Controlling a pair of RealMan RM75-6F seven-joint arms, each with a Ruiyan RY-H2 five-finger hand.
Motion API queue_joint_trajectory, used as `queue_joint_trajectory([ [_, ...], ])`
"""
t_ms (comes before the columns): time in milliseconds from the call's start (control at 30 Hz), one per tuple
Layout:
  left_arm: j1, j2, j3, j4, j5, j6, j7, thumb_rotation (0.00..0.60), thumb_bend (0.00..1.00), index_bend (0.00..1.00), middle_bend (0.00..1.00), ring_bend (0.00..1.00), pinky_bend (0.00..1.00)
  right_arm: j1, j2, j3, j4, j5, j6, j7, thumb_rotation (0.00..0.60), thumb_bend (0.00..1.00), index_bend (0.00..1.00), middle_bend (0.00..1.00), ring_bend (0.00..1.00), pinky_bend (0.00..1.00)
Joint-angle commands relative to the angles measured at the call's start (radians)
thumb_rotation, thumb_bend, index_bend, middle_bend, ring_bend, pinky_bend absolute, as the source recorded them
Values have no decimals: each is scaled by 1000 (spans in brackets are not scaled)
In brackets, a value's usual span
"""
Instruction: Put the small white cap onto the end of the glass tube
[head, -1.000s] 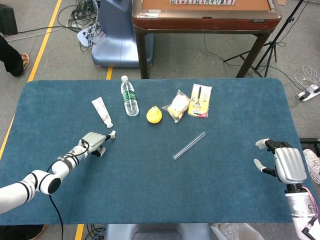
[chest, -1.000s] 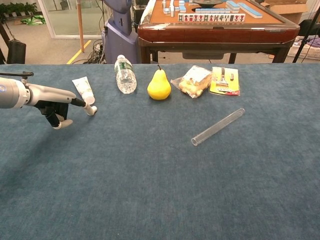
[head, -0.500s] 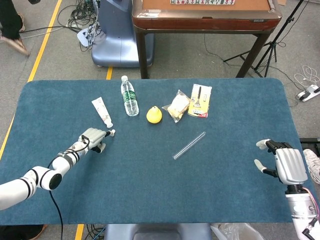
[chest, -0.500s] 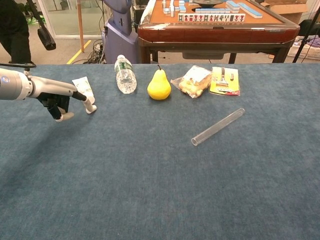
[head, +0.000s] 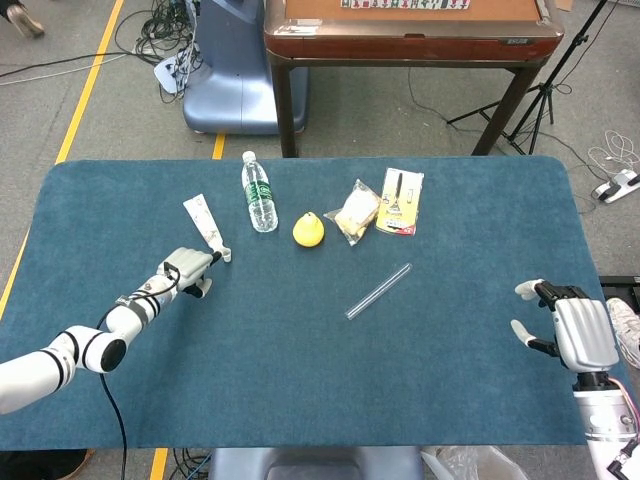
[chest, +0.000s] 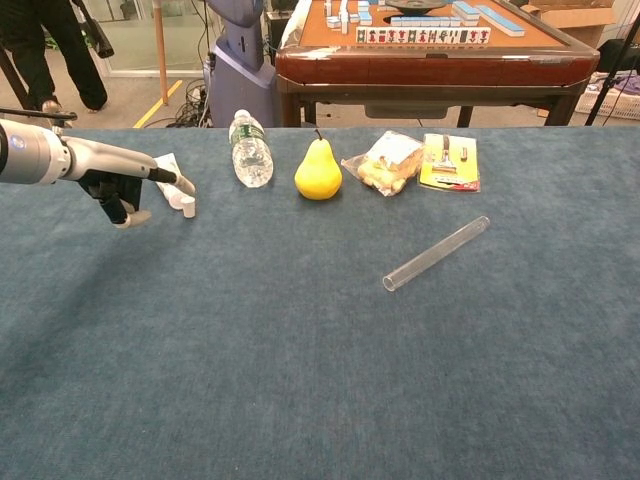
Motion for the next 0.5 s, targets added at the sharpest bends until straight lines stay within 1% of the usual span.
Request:
queue_joint_trajectory([
  [33, -4, 1, 4, -1, -5, 0, 4, 600, 549, 21, 1000, 1000, 1000, -1, 1, 0, -1, 1, 0, 0, 600, 243, 398, 444, 481, 399],
  [167, -5, 14, 5, -22, -15, 14, 6, 600, 549, 21, 1000, 1000, 1000, -1, 3, 0, -2, -1, -1, 0, 600, 243, 398, 444, 482, 399],
  [267, 4, 16, -2, -35, -8, 49, 3, 600, 548, 32, 1000, 1000, 1000, -1, 2, 0, -2, -3, -1, 1, 600, 243, 398, 444, 483, 399],
  [333, 17, 12, -11, -41, 10, 90, -1, 600, 547, 70, 1000, 1000, 1000, -1, 2, -1, -3, -5, -2, 1, 600, 243, 398, 444, 484, 399],
  [367, 29, 3, -18, -36, 31, 130, -2, 600, 543, 90, 1000, 1000, 1000, -2, 1, -2, -3, -5, -2, 2, 600, 243, 398, 444, 485, 399],
  [400, 38, -2, -22, -36, 46, 153, -8, 600, 515, 136, 1000, 1000, 1000, -2, 2, -2, -3, -6, -2, 1, 600, 243, 398, 444, 485, 399],
  [500, 66, -27, -36, -18, 109, 227, -35, 600, 375, 253, 1000, 1000, 1000, -4, 3, -4, -6, -7, -1, 0, 600, 243, 398, 444, 486, 401],
])
